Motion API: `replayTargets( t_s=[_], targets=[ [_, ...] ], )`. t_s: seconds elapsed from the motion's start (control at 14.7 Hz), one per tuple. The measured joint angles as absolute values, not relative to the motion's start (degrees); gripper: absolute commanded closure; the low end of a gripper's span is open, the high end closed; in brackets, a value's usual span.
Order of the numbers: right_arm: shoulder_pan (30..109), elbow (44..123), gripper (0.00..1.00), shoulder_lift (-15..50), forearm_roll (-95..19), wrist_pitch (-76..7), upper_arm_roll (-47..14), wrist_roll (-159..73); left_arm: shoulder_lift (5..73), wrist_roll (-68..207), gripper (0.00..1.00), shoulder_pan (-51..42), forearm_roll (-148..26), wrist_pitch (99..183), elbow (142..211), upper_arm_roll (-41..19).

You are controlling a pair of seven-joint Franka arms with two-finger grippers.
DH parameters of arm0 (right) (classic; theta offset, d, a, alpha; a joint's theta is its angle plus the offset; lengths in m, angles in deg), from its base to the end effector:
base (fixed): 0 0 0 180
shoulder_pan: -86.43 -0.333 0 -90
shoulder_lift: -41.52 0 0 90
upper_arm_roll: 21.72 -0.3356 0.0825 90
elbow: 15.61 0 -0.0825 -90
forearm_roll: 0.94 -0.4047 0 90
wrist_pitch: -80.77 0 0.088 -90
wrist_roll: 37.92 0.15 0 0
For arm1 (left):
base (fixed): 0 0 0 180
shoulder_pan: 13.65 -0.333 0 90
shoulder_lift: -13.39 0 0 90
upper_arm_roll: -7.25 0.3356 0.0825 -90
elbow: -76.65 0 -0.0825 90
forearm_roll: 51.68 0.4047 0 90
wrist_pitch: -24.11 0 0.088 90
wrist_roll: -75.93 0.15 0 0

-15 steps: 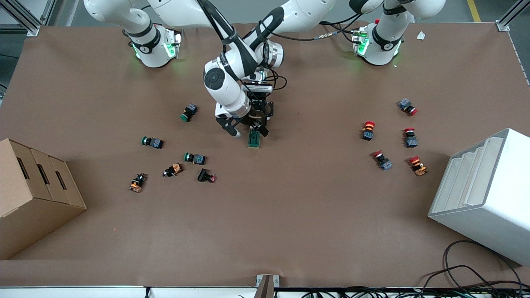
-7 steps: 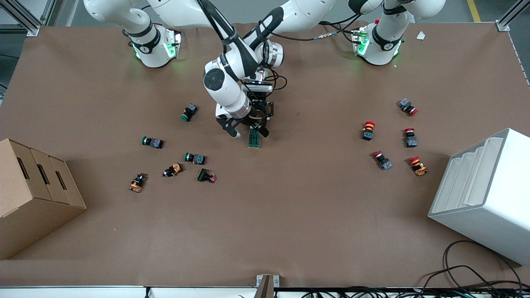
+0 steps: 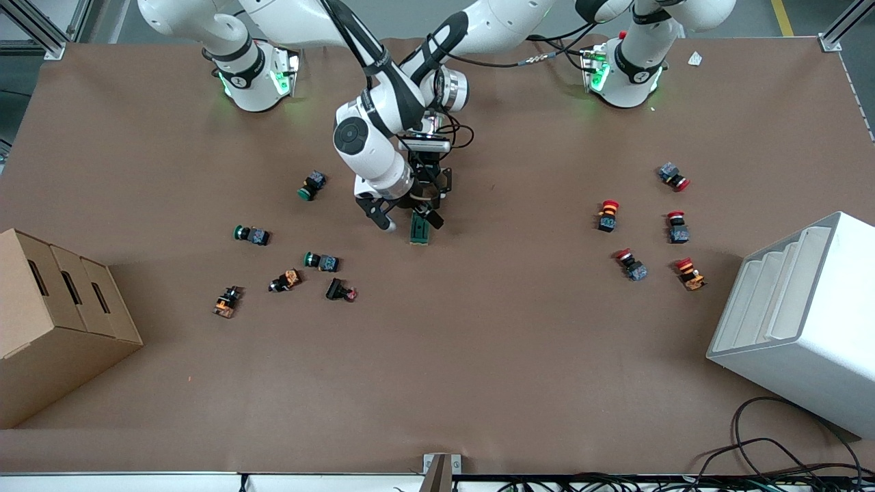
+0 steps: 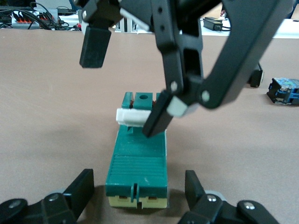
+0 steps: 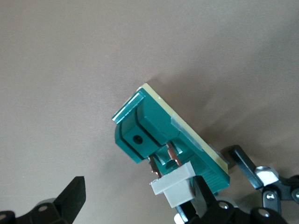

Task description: Close load switch with both arms

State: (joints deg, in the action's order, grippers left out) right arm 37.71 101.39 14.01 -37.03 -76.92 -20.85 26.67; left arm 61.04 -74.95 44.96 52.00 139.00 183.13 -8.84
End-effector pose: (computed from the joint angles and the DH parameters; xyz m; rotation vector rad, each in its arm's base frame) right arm 0.4444 0.4696 0.1824 -2.5416 1.1481 0.1720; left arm 0.2609 -0.5894 0.0503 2.6129 -0.0346 1.6007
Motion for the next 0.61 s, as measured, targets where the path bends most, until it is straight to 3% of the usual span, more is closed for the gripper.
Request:
replayTargets(
  t_s=[0.61],
  targets=[
    [40.2,96.4,0.00,12.0,-37.0,-76.9,-20.1,25.7,61.4,-74.7,0.14,45.6,52.0,138.5,182.9,-8.5]
  ],
)
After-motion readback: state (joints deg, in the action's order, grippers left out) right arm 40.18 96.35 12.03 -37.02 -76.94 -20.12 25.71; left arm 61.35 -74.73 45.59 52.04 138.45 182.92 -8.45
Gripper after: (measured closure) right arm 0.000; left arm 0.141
